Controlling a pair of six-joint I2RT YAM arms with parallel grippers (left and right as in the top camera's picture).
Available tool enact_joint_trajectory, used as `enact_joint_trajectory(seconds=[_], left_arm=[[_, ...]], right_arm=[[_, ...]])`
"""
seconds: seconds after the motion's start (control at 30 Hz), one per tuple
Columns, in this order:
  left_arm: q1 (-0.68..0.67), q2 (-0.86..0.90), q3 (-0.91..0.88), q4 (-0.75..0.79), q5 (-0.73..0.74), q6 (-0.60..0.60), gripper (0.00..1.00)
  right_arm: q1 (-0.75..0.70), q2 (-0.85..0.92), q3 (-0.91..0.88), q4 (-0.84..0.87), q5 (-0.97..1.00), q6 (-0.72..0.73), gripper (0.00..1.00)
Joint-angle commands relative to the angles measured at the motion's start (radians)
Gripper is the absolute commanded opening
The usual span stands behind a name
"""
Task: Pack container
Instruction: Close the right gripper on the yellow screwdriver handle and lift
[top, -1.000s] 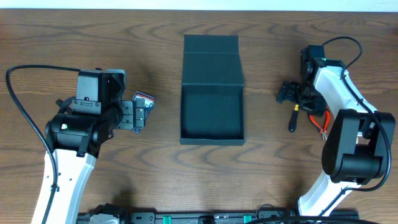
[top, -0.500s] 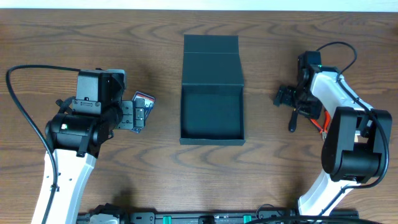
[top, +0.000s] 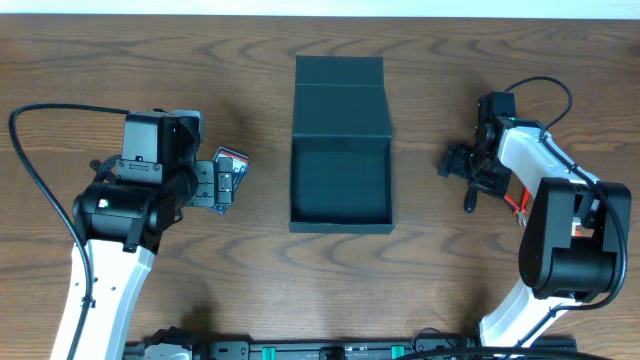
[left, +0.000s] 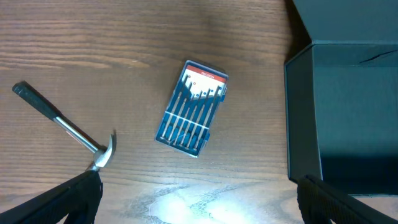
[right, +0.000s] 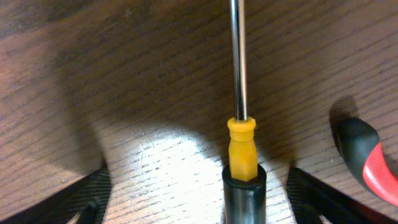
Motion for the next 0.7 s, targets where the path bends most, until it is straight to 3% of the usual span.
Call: enact_joint_trajectory(seconds=[0.0, 0.47, 0.67], left_arm=[[0.005, 0.000, 0.023, 0.000, -0.016, -0.013, 0.98], [0.005, 0.000, 0.023, 0.000, -0.016, -0.013, 0.98], [0.005, 0.000, 0.023, 0.000, -0.016, -0.013, 0.98]], right_arm=[[-0.005, 0.049, -0.057, -0.008, 0.023, 0.014, 0.81], [-0.005, 0.049, -0.058, -0.006, 0.018, 0.024, 0.50], [-0.004, 0.049, -0.058, -0.002, 0.014, 0.024, 0.41]])
